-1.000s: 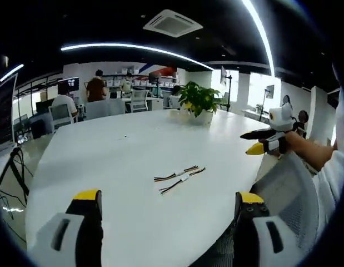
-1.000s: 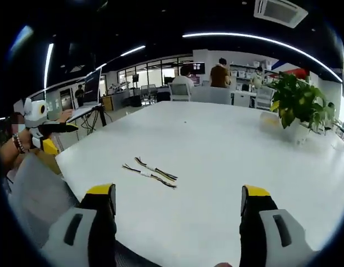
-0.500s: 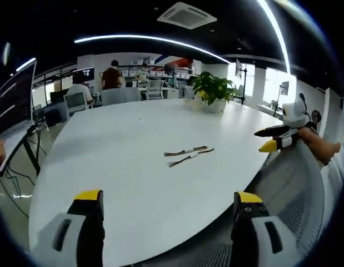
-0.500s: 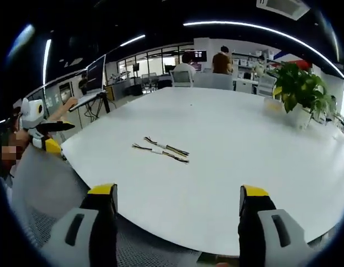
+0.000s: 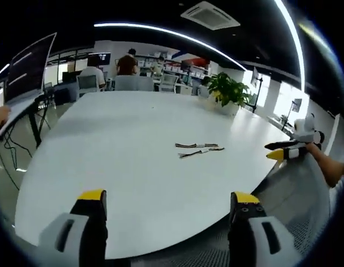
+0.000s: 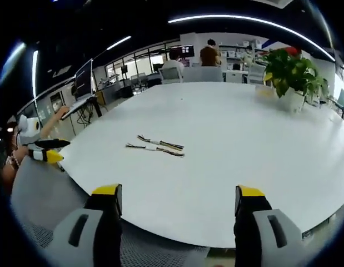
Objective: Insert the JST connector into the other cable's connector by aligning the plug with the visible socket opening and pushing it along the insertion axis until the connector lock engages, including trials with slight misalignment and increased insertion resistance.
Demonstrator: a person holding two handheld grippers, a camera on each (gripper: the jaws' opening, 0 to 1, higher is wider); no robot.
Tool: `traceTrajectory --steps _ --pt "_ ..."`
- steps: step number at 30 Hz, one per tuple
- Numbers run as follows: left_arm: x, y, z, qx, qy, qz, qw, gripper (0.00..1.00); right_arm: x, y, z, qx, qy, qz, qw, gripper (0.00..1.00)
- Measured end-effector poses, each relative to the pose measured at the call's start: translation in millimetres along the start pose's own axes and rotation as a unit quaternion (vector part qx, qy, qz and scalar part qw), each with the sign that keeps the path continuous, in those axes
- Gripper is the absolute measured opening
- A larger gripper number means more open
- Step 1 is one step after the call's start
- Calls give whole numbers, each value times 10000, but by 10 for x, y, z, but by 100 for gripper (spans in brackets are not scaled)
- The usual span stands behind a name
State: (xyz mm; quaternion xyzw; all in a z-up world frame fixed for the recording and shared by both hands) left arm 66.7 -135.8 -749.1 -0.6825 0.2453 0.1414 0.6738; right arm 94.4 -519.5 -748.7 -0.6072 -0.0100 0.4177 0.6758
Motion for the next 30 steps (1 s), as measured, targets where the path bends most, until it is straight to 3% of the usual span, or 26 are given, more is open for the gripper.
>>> traceTrajectory --steps 7,11,16,18,21,24,30 --pt "4 18 -4 2 115 67 9999 90 30 15 23 -112 26 213 9997 80" --pt "-1 -5 -8 -111 191 -78 9997 89 23 4 13 -110 59 194 9997 82" --pt "-17 -5 -58 -113 244 -53 9996 88 -15 4 -33 10 258 116 9996 86" --pt "-10 18 -72 -76 303 105 9995 88 -1 31 -33 211 189 194 9994 86" --pt "-14 21 -84 -26 334 130 9994 87 -10 40 -12 72 177 231 9996 88" --pt "-15 3 -113 144 469 39 9988 87 -7 65 -8 232 101 275 9993 85" --pt "-18 6 -130 26 563 59 9984 88 1 75 0 184 51 379 9991 85"
Point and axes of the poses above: the point that each gripper's makers call its tool centre point, and the gripper's own axes: x roughly forward along the fingers, z roughly to its left, y roughly out of its underside, the point moved 7 cm from there along -x, roughly backward along the fingers, and after that the axes turned 12 degrees about -y, right-handed, at the moved point
